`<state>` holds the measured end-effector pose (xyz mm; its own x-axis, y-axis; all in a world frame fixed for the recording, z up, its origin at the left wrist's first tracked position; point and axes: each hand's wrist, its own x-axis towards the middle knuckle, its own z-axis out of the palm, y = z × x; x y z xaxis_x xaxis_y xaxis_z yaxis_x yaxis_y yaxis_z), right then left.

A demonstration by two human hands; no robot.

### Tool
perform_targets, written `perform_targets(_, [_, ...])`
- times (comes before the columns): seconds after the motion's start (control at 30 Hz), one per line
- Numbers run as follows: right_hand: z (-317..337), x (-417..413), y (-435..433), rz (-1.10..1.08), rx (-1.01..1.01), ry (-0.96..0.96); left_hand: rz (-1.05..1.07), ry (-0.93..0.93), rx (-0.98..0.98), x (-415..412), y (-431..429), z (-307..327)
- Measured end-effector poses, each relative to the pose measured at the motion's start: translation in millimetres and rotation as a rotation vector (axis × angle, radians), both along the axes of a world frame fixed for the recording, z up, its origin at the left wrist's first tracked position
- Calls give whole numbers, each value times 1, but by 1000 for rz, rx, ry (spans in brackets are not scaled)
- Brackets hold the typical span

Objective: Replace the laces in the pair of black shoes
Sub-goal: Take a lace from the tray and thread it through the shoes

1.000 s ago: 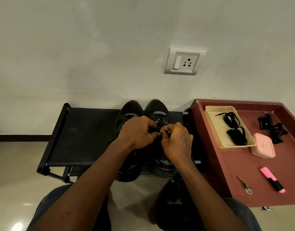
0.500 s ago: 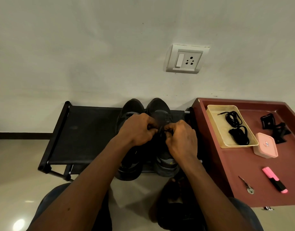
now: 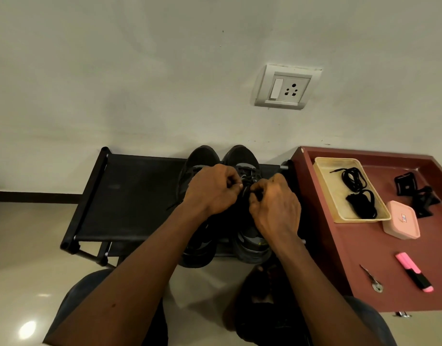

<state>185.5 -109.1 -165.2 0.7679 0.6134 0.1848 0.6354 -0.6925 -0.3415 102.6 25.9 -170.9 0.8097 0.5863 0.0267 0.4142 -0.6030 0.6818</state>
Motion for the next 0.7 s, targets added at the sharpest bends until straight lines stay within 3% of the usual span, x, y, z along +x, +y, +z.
perform_targets(0.1, [-4,2,-4,-49,82,43,99,-135,-11,-3,5,3])
perform_targets(0.17, [-4,4,-6,-77,119,75,205,-267,-125,-5,9,8])
perform_targets(0.37, [-4,4,-8,-102,196,164,488,-808,-914,-15,23,31])
perform_targets(0.5, [-4,5,-10,-95,245,235,484,-1058,-1292,-29,34,39])
perform_targets(0.6, [-1,10,-13,-102,279,293,454,-1024,-1401,-32,34,39])
perform_targets(0.63, [0,12,-15,-105,283,307,446,-950,-1355,-30,31,38])
perform_targets(0.7, [1,14,-22,-113,270,329,364,-729,-1068,-23,24,32])
